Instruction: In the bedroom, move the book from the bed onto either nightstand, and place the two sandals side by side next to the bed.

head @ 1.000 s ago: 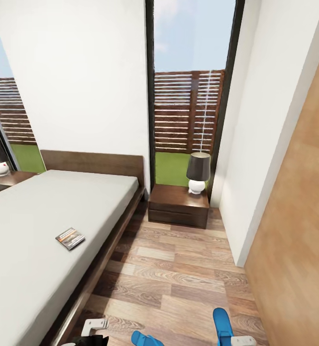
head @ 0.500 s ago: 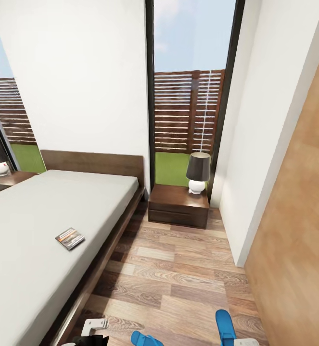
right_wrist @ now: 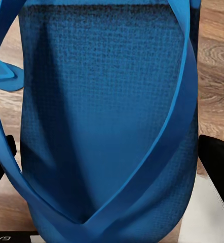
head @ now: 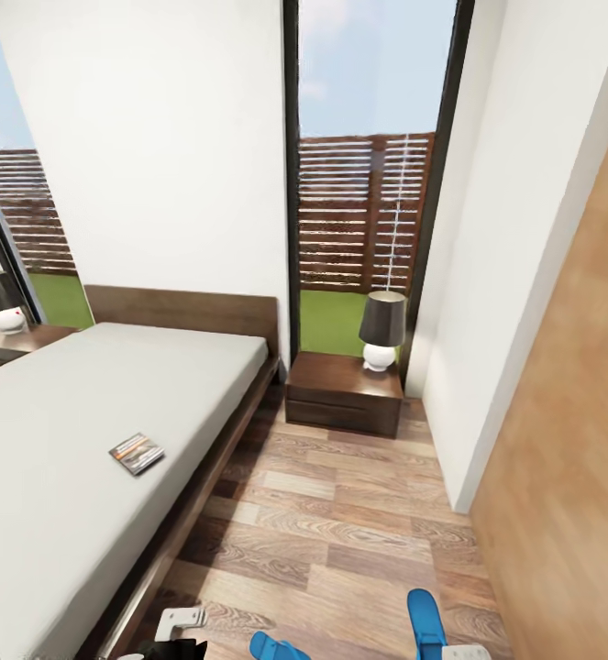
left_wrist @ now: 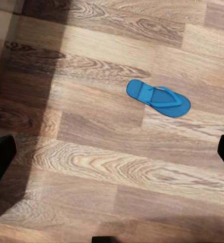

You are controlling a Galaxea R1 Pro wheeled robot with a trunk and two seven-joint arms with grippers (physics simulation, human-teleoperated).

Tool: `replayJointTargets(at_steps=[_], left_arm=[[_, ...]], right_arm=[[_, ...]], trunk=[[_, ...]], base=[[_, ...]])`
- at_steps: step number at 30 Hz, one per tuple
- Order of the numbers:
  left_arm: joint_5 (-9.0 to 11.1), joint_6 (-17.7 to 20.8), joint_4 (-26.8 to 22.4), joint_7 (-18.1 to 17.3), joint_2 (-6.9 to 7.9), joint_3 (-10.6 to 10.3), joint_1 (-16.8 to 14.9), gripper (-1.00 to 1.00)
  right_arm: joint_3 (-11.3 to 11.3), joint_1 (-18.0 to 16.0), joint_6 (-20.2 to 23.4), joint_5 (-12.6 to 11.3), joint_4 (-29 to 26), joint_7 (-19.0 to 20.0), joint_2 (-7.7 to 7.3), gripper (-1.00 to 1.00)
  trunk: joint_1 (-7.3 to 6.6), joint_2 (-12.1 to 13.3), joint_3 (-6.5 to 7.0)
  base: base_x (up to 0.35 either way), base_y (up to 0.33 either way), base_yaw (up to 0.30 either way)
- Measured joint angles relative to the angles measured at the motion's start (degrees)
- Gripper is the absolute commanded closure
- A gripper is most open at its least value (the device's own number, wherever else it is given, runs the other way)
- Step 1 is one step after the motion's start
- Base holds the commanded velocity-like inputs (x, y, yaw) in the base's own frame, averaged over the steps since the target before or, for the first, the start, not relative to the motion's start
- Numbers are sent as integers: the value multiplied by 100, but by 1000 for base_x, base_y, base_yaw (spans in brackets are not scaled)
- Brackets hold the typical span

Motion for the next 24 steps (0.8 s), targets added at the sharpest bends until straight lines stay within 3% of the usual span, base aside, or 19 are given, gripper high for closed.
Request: replayJointTargets(at_steps=[9,24], left_arm=[[0,1,-1,1,0,0,0,-100],[1,1,-1,0,0,0,0,-100]], right_arm=[[6,0,-5,6,4,-14,10,100],[3,0,-6,2,-6,-29,15,100]], trunk=[[0,0,-12],[0,0,-31]], base=[[37,-81,223],[4,-9,121]])
